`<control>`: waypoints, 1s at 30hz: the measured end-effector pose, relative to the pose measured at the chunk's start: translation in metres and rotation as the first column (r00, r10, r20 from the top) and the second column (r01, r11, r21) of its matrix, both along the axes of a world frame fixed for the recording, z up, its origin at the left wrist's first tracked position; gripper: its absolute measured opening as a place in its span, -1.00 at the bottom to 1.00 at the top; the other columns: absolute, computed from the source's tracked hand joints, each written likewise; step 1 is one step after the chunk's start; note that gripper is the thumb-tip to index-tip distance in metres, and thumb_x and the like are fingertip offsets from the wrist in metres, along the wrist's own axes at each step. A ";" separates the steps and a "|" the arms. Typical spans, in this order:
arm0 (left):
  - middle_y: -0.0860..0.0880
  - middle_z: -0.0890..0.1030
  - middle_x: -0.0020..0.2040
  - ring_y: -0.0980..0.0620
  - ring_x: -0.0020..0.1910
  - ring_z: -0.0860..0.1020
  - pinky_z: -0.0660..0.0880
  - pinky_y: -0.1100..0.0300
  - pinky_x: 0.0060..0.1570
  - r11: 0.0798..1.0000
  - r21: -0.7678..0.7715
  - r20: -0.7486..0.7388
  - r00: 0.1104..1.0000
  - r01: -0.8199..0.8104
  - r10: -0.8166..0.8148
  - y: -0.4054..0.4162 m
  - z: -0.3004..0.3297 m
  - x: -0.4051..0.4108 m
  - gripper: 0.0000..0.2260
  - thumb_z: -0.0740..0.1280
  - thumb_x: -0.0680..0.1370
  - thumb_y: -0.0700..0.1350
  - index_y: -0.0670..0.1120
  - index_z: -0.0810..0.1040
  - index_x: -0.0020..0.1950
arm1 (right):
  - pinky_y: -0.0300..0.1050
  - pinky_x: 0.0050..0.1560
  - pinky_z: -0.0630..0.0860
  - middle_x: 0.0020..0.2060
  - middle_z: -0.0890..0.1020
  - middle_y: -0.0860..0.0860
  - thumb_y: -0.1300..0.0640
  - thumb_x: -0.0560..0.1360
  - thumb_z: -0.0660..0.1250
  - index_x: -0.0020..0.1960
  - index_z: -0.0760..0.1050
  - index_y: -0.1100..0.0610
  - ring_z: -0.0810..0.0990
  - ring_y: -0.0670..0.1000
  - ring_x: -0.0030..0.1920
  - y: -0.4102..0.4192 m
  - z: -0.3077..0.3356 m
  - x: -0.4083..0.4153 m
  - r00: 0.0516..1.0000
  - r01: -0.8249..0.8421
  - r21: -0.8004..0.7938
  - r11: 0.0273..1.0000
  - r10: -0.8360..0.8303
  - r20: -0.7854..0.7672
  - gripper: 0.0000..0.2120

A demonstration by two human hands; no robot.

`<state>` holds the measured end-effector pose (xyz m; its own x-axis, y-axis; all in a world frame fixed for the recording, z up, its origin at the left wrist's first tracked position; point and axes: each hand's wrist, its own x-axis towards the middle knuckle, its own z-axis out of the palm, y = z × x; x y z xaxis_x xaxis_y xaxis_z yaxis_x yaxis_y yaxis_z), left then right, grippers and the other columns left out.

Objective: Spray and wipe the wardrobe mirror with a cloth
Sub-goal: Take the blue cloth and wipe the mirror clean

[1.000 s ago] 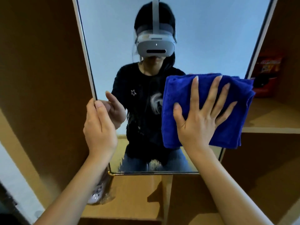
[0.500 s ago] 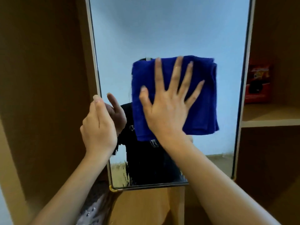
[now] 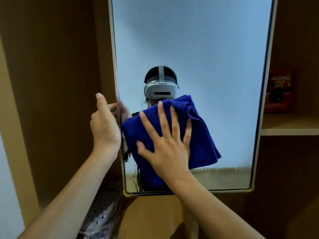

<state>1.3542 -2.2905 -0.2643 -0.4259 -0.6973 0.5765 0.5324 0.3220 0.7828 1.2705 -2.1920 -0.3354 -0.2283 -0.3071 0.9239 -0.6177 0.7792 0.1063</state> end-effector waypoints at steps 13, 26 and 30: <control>-0.10 0.67 0.03 -0.06 0.07 0.60 0.48 -0.05 0.15 0.994 0.101 0.129 0.991 0.033 -0.046 -0.023 0.002 -0.005 -0.30 -0.06 0.49 0.42 -0.08 0.62 0.07 | 0.35 0.43 -0.31 0.58 -0.06 0.05 -0.31 0.54 0.07 0.58 -0.06 -0.14 -0.23 0.14 0.56 -0.042 -0.026 0.022 0.998 -0.004 0.021 1.000 0.003 0.055 -0.31; 0.15 0.61 -0.34 0.23 -0.17 0.56 0.47 0.01 0.16 0.995 0.087 -0.016 0.998 -0.055 0.056 -0.006 -0.010 -0.016 -0.39 -0.08 0.61 0.26 0.11 0.58 -0.44 | 0.22 0.46 -0.20 0.57 -0.17 -0.04 -0.35 0.50 0.09 0.56 -0.06 -0.21 -0.08 0.07 0.56 0.006 -0.099 -0.006 1.000 0.013 0.012 1.000 -0.013 0.019 -0.30; 0.04 0.66 -0.21 0.09 -0.07 0.63 0.49 -0.05 0.20 0.988 0.090 -0.068 0.989 -0.128 0.135 -0.013 -0.013 -0.027 -0.46 -0.03 0.55 0.30 0.09 0.57 -0.38 | 0.25 0.48 -0.29 0.58 -0.16 -0.05 -0.36 0.48 0.10 0.56 -0.08 -0.20 -0.18 0.06 0.57 0.047 -0.102 -0.026 0.997 0.075 -0.052 0.996 -0.073 0.032 -0.26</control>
